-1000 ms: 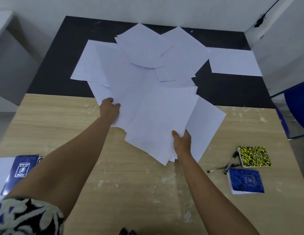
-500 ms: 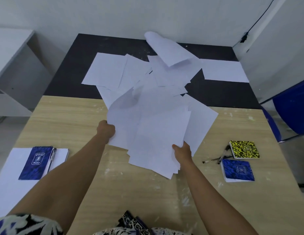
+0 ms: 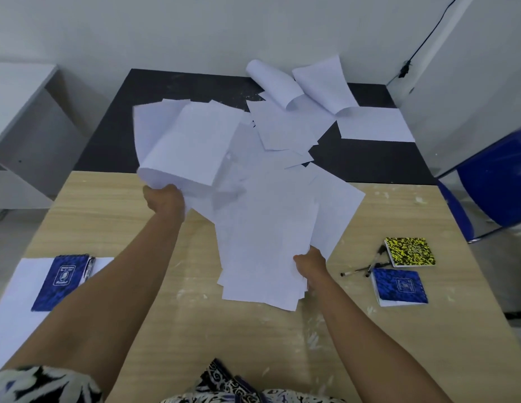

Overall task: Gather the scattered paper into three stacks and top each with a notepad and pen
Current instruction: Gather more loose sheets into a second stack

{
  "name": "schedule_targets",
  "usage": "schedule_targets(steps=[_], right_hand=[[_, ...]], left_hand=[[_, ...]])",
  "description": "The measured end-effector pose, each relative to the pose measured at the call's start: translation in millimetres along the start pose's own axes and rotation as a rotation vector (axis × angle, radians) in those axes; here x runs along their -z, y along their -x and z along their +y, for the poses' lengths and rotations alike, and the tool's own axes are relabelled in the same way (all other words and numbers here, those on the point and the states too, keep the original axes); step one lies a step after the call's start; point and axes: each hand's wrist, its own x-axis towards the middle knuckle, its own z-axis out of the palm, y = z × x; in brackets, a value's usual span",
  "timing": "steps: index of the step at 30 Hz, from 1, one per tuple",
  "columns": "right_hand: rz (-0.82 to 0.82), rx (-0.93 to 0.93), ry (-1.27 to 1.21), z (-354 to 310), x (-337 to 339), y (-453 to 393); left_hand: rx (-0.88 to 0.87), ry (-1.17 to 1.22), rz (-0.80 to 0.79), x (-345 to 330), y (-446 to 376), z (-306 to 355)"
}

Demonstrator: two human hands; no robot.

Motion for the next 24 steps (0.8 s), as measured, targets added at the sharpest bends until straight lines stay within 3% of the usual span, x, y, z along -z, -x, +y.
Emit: schedule_targets(steps=[5, 8, 12, 16, 20, 22, 24], right_hand=[[-0.036, 0.02, 0.033, 1, 10, -4], [-0.05, 0.02, 0.045, 0, 18, -11], [-0.074, 0.029, 0.031, -3, 27, -22], [0.233, 0.024, -0.009, -20, 50, -44], [0.342, 0.103, -0.015, -41, 74, -84], [0.454, 0.175, 0.034, -57, 89, -108], [0.518, 0.254, 0.111, -78, 106, -147]], left_hand=[[0.046, -0.116, -0.18, -18, 16, -11], [0.085, -0.116, -0.211, -28, 25, -17], [0.077, -0.33, -0.322, -40, 31, -24], [0.001, -0.516, -0.549, -64, 39, -38], [-0.069, -0.795, -0.648, -99, 38, -56], [-0.037, -1.039, -0.639, -122, 40, -65], [-0.028, -1.234, -0.497, -151, 43, -74]])
